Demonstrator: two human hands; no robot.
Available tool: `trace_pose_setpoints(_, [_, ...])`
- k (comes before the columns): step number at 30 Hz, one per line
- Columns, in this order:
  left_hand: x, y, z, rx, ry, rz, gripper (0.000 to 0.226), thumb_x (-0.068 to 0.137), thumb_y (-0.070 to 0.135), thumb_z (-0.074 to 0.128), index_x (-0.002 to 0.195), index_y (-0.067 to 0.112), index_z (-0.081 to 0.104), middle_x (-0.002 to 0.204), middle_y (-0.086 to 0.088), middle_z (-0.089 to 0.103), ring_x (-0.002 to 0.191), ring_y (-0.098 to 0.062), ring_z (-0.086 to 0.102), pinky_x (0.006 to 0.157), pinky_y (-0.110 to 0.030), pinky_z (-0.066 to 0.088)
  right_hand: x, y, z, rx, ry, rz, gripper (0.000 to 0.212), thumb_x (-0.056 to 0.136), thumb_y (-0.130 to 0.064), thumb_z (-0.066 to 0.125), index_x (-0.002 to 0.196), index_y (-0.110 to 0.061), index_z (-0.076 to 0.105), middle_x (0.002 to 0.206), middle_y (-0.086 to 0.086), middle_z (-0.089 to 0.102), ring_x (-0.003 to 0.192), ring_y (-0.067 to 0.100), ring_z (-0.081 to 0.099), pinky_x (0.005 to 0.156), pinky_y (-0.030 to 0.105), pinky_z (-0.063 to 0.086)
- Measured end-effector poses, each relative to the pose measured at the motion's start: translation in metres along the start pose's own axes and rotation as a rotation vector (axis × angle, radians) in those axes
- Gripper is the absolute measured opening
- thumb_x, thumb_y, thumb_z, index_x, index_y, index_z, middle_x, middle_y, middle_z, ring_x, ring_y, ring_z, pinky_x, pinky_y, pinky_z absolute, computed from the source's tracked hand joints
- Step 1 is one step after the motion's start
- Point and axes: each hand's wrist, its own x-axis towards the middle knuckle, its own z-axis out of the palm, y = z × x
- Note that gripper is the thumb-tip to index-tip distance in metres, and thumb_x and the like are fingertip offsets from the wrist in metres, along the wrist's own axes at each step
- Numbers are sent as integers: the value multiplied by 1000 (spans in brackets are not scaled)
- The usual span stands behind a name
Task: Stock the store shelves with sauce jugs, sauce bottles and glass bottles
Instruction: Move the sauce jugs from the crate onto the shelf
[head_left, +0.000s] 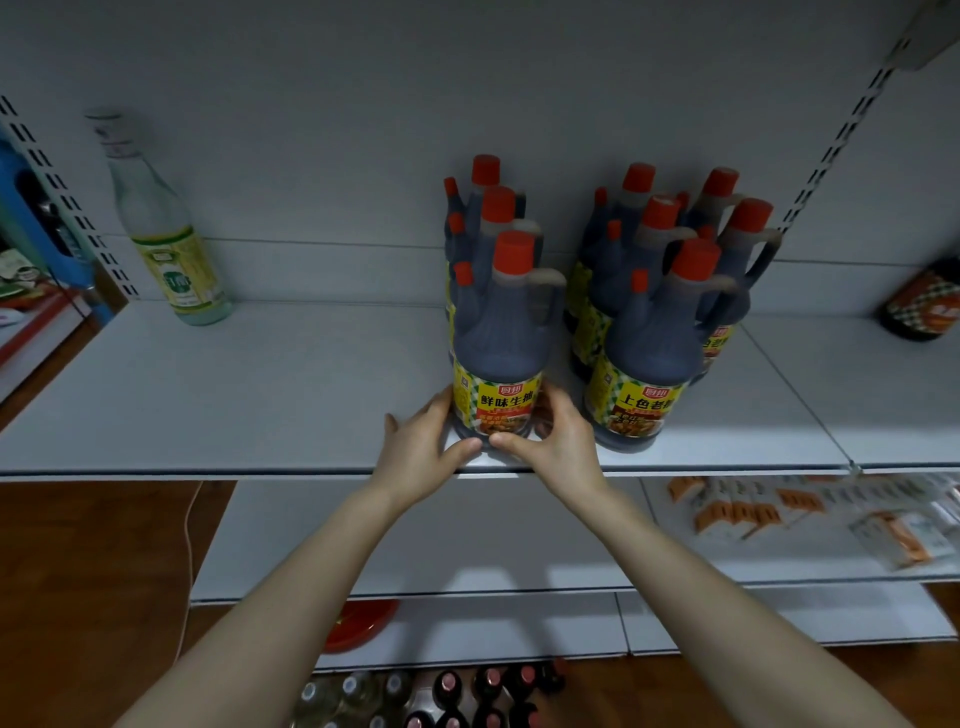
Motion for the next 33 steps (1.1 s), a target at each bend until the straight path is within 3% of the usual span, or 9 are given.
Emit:
trace_pose_setpoints(10, [1, -4, 5, 31, 6, 30, 72, 73, 60, 35, 135, 24, 34, 132, 3, 52, 123, -23, 46, 107, -59, 20, 2, 4, -1, -24, -47, -20, 78, 64, -27, 82, 130, -16, 42, 121, 2, 58, 108, 12, 56, 90, 29, 50])
trace_pose_setpoints(12, [-2, -5, 5, 163, 30, 33, 71, 74, 62, 33, 132, 21, 35, 131, 1, 51, 126, -23, 41, 103, -55, 23, 3, 4, -3, -22, -90, -11, 77, 66, -28, 81, 131, -16, 40, 124, 1, 56, 111, 12, 54, 91, 26, 48])
trace_pose_setpoints(14, [-8, -8, 4, 391, 14, -8, 88, 69, 71, 19, 137, 16, 29, 142, -5, 39, 136, -23, 28, 104, -55, 22, 4, 3, -5, -39, -136, -12, 77, 69, -30, 79, 133, -16, 38, 128, 1, 54, 115, 12, 52, 91, 23, 44])
trace_pose_setpoints(16, [-16, -13, 3, 543, -55, -96, 106, 59, 77, 2, 144, 16, 17, 154, -9, 17, 144, -24, 9, 109, -57, 13, 2, 5, -11, -126, -160, -26, 79, 71, -38, 75, 136, -15, 36, 134, 2, 51, 122, 15, 48, 94, 24, 42])
trace_pose_setpoints(18, [-21, -18, 3, 579, -99, -157, 111, 55, 79, -6, 146, 18, 11, 157, -8, 5, 145, -26, -1, 111, -58, 5, -3, 8, -20, -319, -191, -32, 81, 77, -45, 68, 140, -10, 32, 142, 7, 43, 131, 21, 40, 101, 29, 35])
trace_pose_setpoints(23, [-23, -22, 6, 606, -99, -141, 123, 48, 87, -21, 146, 19, 12, 157, -8, 4, 145, -27, -1, 111, -56, 6, -25, 24, -34, -684, -328, -160, 82, 77, -63, 46, 136, -6, 39, 146, 12, 37, 137, 26, 32, 109, 31, 27])
trace_pose_setpoints(25, [-24, -23, 6, 610, -75, -131, 124, 48, 85, -25, 146, 19, 13, 157, -8, 6, 145, -27, 1, 112, -54, 8, -28, 33, -31, -778, -322, -196, 77, 77, -55, 49, 134, -4, 43, 144, 15, 39, 136, 30, 33, 111, 37, 27])
trace_pose_setpoints(28, [-26, -23, 7, 606, -58, -126, 117, 55, 85, -16, 145, 18, 16, 156, -9, 9, 144, -27, 4, 111, -54, 10, -29, 43, -25, -842, -268, -231, 68, 74, -48, 58, 122, -1, 54, 131, 19, 54, 122, 35, 51, 101, 44, 40])
trace_pose_setpoints(33, [-26, -21, 9, 624, -37, -132, 106, 62, 80, -5, 145, 19, 18, 156, -9, 11, 144, -27, 4, 112, -52, 10, -27, 47, -22, -903, -195, -320, 64, 67, -41, 74, 115, -2, 59, 122, 18, 60, 112, 33, 59, 92, 44, 47])
